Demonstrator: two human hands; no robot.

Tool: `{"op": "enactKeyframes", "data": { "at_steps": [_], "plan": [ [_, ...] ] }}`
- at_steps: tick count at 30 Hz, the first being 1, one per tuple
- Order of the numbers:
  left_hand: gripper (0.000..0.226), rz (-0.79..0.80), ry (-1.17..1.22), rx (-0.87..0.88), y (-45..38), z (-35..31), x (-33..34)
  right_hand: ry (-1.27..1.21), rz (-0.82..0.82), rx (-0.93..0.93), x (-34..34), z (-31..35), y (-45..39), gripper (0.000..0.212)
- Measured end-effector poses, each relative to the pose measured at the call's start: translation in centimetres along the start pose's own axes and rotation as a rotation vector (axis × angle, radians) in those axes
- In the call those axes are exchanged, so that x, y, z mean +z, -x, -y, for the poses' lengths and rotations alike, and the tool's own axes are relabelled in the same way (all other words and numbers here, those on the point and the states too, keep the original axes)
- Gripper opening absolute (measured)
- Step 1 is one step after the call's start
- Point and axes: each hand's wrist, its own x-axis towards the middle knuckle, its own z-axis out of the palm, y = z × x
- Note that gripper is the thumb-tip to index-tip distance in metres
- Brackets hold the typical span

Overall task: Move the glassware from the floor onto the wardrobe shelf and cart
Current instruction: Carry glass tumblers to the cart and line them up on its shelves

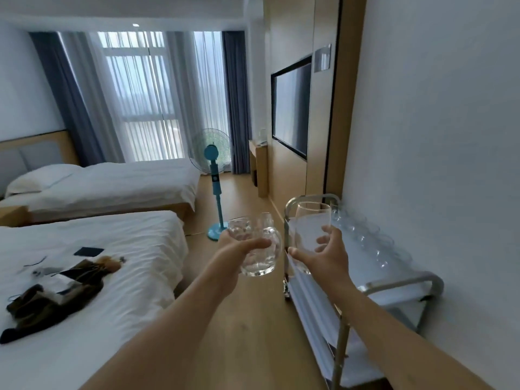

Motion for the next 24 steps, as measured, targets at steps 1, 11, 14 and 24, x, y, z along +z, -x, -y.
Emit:
{"op": "enactKeyframes", "data": {
  "at_steps": [1, 11, 14, 24],
  "plan": [
    [0.095, 0.029, -0.003, -0.011, -1.5, 0.3, 0.0, 0.01, -0.022, 0.016, 0.7, -0.7, -1.0, 0.09],
    [0.052, 0.245, 0.001, -0.102, -17.0, 2.3, -2.6, 0.1, -0.189, 0.197, 7.9, -5.8, -9.9, 0.092],
    [0.031, 0.302, -0.036, -0.103, -20.0, 2.9, -2.7, 0.098, -0.228, 0.259, 9.1, -7.5, -11.0, 0.094],
    [0.063, 0.316, -0.177, -0.161, -32.9, 8.3, 0.2, 0.173, -0.305, 0.375, 10.5, -13.5, -18.7, 0.093]
  ]
}}
